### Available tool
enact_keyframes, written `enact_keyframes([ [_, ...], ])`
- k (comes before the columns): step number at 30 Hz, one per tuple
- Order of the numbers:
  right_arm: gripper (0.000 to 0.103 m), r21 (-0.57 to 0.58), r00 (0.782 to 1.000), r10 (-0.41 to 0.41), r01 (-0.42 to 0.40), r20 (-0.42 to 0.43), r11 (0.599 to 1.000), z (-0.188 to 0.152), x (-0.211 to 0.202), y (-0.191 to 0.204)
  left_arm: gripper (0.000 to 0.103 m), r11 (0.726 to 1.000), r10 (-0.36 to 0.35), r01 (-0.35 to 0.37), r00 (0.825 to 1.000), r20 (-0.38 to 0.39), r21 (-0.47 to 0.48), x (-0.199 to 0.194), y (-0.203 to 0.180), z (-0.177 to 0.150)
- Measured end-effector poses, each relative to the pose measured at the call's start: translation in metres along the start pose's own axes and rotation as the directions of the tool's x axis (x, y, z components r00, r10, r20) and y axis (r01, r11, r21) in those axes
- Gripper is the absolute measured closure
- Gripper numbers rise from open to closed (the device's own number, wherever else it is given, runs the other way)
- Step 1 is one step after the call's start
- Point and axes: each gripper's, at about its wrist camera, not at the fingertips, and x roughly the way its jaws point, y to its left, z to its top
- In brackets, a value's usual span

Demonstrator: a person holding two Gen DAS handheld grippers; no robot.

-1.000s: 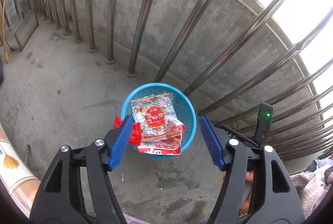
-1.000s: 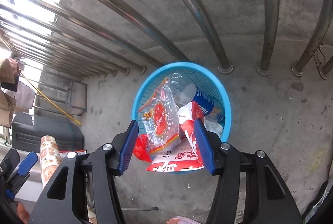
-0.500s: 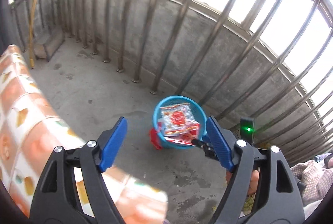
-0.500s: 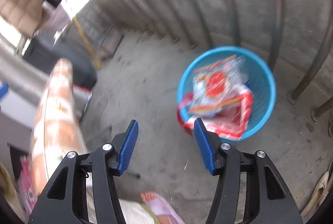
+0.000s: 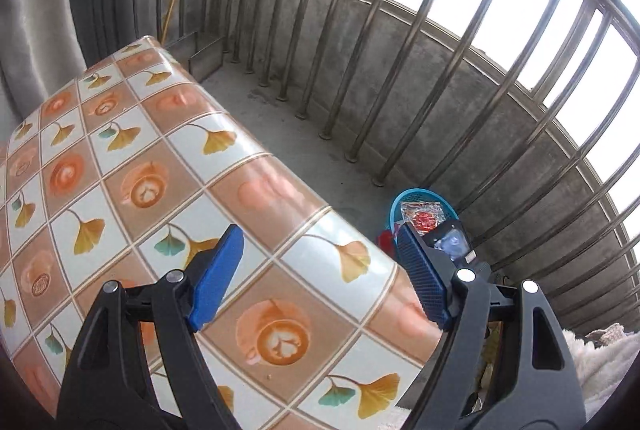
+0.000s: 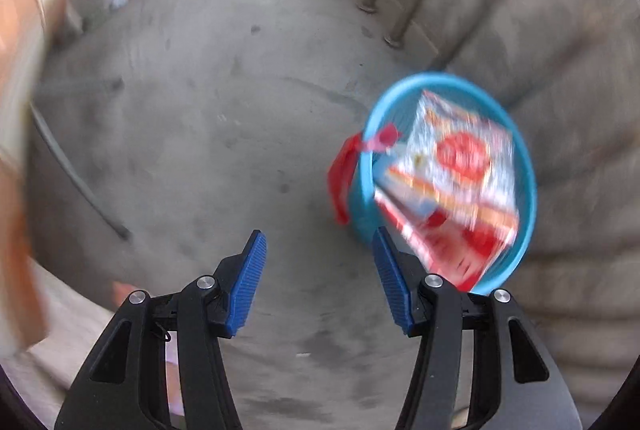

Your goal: Collect trash

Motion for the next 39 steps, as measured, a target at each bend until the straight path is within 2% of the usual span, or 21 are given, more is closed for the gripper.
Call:
enact_keyframes([
  [1,0.049,-0.095,0.999,-0.048,0.045,-0.022,0.994,0.009,0.012,0.012,0.028,1.000,0.008,-0.008,1.000,0.002,-0.003,-0.003,0.006,-0.002],
  [3,0.049,-0.260,0.988,-0.148,0.131,-0.046,0.957,0.023,0.035,0.033,0.028,1.000,0.027,-0.026,1.000,0.008,-0.016,-0.010,0.016,-0.004],
  [5,0.049,-0.416,0.965,-0.257,0.216,-0.044,0.883,0.031,0.063,0.055,0.028,0.999,0.037,-0.037,0.999,0.014,-0.029,-0.014,0.025,-0.005],
  [7,0.045,-0.543,0.929,-0.367,0.290,-0.036,0.788,0.036,0.091,0.073,0.028,0.998,0.052,-0.051,0.998,0.021,-0.041,-0.015,0.029,-0.005],
  [10,0.035,-0.721,0.861,-0.509,0.359,0.010,0.593,0.025,0.125,0.102,0.028,0.996,0.067,-0.066,0.998,0.013,-0.059,-0.013,0.038,-0.004],
  [12,0.027,-0.811,0.808,-0.584,0.388,0.072,0.437,0.012,0.143,0.116,0.028,0.995,0.074,-0.074,0.997,0.004,-0.065,-0.011,0.043,-0.004],
  [13,0.025,-0.844,0.774,-0.622,0.410,0.121,0.346,0.005,0.151,0.120,0.028,0.995,0.078,-0.078,0.997,-0.001,-0.069,-0.009,0.045,-0.003],
  [14,0.023,-0.862,0.739,-0.654,0.428,0.160,0.271,0.001,0.159,0.121,0.028,0.994,0.078,-0.078,0.997,-0.006,-0.071,-0.006,0.047,-0.003],
  [15,0.023,-0.871,0.712,-0.679,0.435,0.178,0.228,0.000,0.164,0.119,0.028,0.994,0.077,-0.077,0.997,-0.012,-0.075,-0.004,0.048,-0.002],
  [18,0.022,-0.878,0.646,-0.743,0.444,0.175,0.180,0.007,0.173,0.110,0.028,0.994,0.071,-0.073,0.997,-0.022,-0.078,0.002,0.051,0.000],
  [20,0.022,-0.887,0.615,-0.768,0.439,0.180,0.144,0.008,0.177,0.105,0.028,0.995,0.067,-0.069,0.997,-0.026,-0.078,0.006,0.051,0.001],
  [25,0.022,-0.899,0.618,-0.767,0.417,0.172,0.135,0.009,0.190,0.095,0.028,0.994,0.058,-0.062,0.997,-0.042,-0.093,0.017,0.053,0.003],
  [27,0.022,-0.905,0.630,-0.765,0.391,0.133,0.165,0.007,0.195,0.094,0.028,0.994,0.056,-0.061,0.997,-0.053,-0.092,0.021,0.053,0.002],
  [29,0.022,-0.911,0.633,-0.765,0.375,0.116,0.172,0.005,0.201,0.093,0.028,0.994,0.057,-0.063,0.996,-0.065,-0.089,0.025,0.054,0.002],
  [30,0.022,-0.914,0.641,-0.763,0.356,0.088,0.194,0.003,0.203,0.094,0.028,0.994,0.057,-0.064,0.996,-0.070,-0.088,0.026,0.054,0.001],
  [32,0.022,-0.906,0.661,-0.751,0.315,-0.003,0.281,0.006,0.205,0.095,0.028,0.994,0.056,-0.063,0.996,-0.076,-0.088,0.028,0.054,0.001],
  [33,0.022,-0.898,0.663,-0.748,0.310,-0.031,0.312,0.009,0.205,0.095,0.028,0.994,0.056,-0.063,0.996,-0.076,-0.086,0.028,0.053,0.001],
  [35,0.022,-0.891,0.656,-0.753,0.314,-0.046,0.329,0.011,0.207,0.094,0.028,0.994,0.057,-0.063,0.995,-0.076,-0.084,0.029,0.053,0.001],
  [39,0.022,-0.898,0.635,-0.771,0.314,-0.042,0.308,0.011,0.213,0.094,0.028,0.995,0.056,-0.062,0.995,-0.077,-0.080,0.029,0.051,0.002],
])
